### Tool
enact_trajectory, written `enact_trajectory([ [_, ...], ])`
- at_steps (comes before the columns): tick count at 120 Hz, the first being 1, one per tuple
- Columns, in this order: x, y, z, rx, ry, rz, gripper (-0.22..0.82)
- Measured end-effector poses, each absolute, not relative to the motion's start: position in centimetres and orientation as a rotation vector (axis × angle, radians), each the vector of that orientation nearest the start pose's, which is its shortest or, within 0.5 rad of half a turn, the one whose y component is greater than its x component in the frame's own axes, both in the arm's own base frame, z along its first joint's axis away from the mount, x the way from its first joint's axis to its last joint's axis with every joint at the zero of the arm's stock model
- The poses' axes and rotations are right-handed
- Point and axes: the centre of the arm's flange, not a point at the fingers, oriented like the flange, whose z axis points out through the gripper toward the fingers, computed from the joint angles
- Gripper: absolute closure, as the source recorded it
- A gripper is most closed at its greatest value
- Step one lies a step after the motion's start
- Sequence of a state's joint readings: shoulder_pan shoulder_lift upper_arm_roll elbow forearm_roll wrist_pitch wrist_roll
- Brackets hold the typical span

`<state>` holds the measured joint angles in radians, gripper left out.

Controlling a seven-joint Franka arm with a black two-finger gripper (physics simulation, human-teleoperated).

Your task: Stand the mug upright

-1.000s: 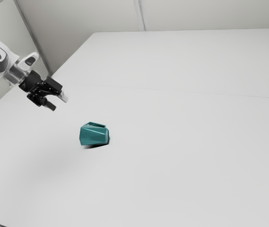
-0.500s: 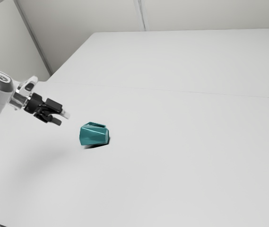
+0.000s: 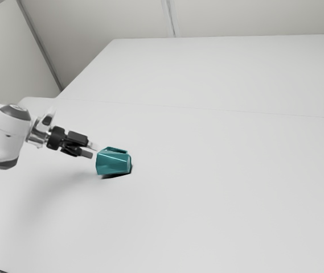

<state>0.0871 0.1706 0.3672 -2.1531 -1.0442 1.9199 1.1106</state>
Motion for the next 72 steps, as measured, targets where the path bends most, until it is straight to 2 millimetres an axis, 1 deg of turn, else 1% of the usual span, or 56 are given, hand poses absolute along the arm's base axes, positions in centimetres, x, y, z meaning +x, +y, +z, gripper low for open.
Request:
enact_trajectory([
  [28, 51.0, 17.7, 29.7, 2.237, -0.114, 0.453, 0.02],
  [44, 51.2, 17.2, 28.2, 2.212, -0.136, 0.461, 0.02],
  [55, 51.5, 16.7, 27.8, 2.196, -0.161, 0.471, 0.02],
  [72, 52.5, 15.9, 27.9, 2.176, -0.209, 0.504, 0.02],
])
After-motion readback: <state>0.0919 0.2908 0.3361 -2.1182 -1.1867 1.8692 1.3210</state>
